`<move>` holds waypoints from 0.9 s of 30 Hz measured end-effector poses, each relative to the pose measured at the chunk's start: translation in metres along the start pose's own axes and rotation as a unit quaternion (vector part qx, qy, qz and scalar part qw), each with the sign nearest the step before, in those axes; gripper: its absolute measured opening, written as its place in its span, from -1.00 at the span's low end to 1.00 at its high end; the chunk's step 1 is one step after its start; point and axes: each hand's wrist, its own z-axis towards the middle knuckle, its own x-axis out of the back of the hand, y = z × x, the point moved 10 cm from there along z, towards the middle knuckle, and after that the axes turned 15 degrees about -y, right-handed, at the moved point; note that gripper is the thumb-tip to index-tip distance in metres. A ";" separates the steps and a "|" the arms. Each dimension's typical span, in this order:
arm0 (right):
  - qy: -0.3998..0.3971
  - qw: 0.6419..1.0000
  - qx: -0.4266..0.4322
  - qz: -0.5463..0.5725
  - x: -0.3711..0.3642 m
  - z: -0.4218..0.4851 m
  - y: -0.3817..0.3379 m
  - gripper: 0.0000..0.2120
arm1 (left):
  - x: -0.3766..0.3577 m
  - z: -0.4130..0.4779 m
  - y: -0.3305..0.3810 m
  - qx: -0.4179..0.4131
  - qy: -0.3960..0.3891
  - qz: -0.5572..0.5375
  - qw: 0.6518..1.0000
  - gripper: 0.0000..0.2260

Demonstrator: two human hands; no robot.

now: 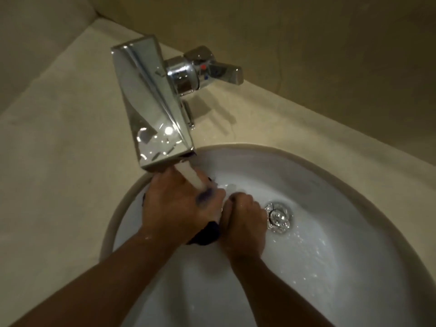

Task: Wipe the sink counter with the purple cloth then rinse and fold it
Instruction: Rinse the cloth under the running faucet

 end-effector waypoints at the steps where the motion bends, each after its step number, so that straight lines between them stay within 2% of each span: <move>1: 0.001 1.000 0.003 -0.005 0.000 0.000 -0.001 -0.84 | -0.008 -0.003 0.000 -0.006 -0.024 0.031 0.999 -0.76; 4: 0.013 1.000 0.008 0.010 0.001 -0.005 -0.001 -0.84 | -0.043 -0.008 0.000 -0.021 -0.090 0.092 0.991 -0.69; 6: 0.013 1.000 0.007 0.003 0.000 -0.004 0.001 -0.89 | -0.060 -0.008 0.002 -0.026 -0.103 0.084 0.991 -0.68; 9: 0.010 1.000 0.014 -0.014 -0.003 -0.003 0.003 -0.89 | -0.072 0.002 0.011 -0.054 -0.096 0.054 0.992 -0.68; 13: 0.017 0.999 0.017 -0.044 -0.013 -0.003 0.011 -0.71 | -0.068 0.015 0.025 -0.110 -0.023 0.037 0.993 -0.78; 15: 0.028 1.000 -0.009 -0.006 -0.016 -0.003 0.023 -0.69 | -0.069 0.021 0.031 -0.130 0.003 0.050 0.990 -0.80; 17: 0.040 0.998 -0.031 0.047 -0.010 -0.004 0.029 -0.77 | -0.070 0.026 0.034 -0.134 0.010 0.046 0.990 -0.80; 20: 0.014 0.982 -0.116 0.151 -0.003 -0.003 0.040 -0.82 | -0.073 0.030 0.037 -0.133 -0.005 0.047 0.990 -0.78; 21: 0.004 0.974 -0.130 0.186 -0.002 -0.004 0.042 -0.79 | -0.074 0.030 0.038 -0.134 -0.008 0.041 0.990 -0.77; 24: 0.029 0.944 -0.107 0.310 0.010 -0.007 0.045 -0.84 | -0.073 0.031 0.040 -0.130 -0.016 0.035 0.991 -0.76; 27: 0.080 0.931 -0.055 0.352 0.031 -0.009 0.039 -0.71 | -0.082 0.031 0.034 -0.075 -0.036 0.010 0.996 -0.69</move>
